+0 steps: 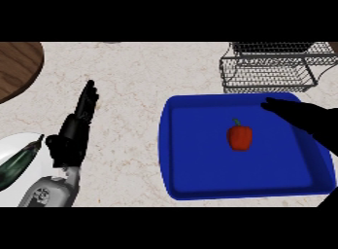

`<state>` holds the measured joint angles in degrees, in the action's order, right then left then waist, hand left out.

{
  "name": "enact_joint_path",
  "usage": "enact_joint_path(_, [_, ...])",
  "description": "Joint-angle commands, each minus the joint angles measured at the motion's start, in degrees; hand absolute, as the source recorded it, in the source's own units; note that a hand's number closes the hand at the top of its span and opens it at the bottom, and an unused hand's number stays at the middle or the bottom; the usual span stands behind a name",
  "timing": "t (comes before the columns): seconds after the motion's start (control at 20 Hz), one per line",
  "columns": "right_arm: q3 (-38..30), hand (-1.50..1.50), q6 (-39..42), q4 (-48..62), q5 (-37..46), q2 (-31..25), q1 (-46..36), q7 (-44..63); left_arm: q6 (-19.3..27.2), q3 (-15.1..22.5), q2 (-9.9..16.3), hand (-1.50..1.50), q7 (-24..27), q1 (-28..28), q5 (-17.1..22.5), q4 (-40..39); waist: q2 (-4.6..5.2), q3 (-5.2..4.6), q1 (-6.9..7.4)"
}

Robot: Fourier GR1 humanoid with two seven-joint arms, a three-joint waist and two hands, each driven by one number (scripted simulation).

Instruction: Pick the bell pepper from the tray and place it in the tiered basket

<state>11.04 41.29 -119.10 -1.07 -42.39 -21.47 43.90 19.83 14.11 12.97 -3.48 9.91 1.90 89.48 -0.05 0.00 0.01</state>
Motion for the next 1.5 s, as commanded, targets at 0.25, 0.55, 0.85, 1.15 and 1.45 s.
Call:
enact_joint_path(0.25, [2.10, -1.50, 5.98, 2.81, 8.25, 4.80, -3.68, -0.33, -0.31, -1.21, -4.03, 0.00, 3.29, 0.09, -2.83, -4.01, 0.08, -0.03, 0.13])
enact_joint_path(0.55, [1.93, -1.50, 5.91, 6.37, 21.73, 2.94, -0.47, -18.31, -1.68, -1.88, -3.60, 0.00, 0.73, 0.21, -3.72, -0.98, 0.09, 0.03, 0.25])
enact_joint_path(0.85, [3.96, -1.50, 3.97, 9.44, 29.88, 9.28, -1.65, -15.00, -3.51, -3.35, -4.47, 0.00, 0.32, 0.12, -4.00, -1.20, 0.06, -0.01, 0.23])
enact_joint_path(1.15, [2.36, -1.50, -0.35, 10.27, 36.31, 8.61, 5.72, -22.24, -3.75, -5.74, -5.88, 0.00, 3.36, 2.94, -5.00, -6.35, 0.08, 0.00, -0.26])
enact_joint_path(1.45, [-0.34, -1.50, -0.45, 18.39, 38.30, 9.63, 5.27, -29.94, -4.06, -4.32, -7.06, 0.00, -0.12, -0.02, -6.51, -0.73, 0.08, 0.02, 0.15])
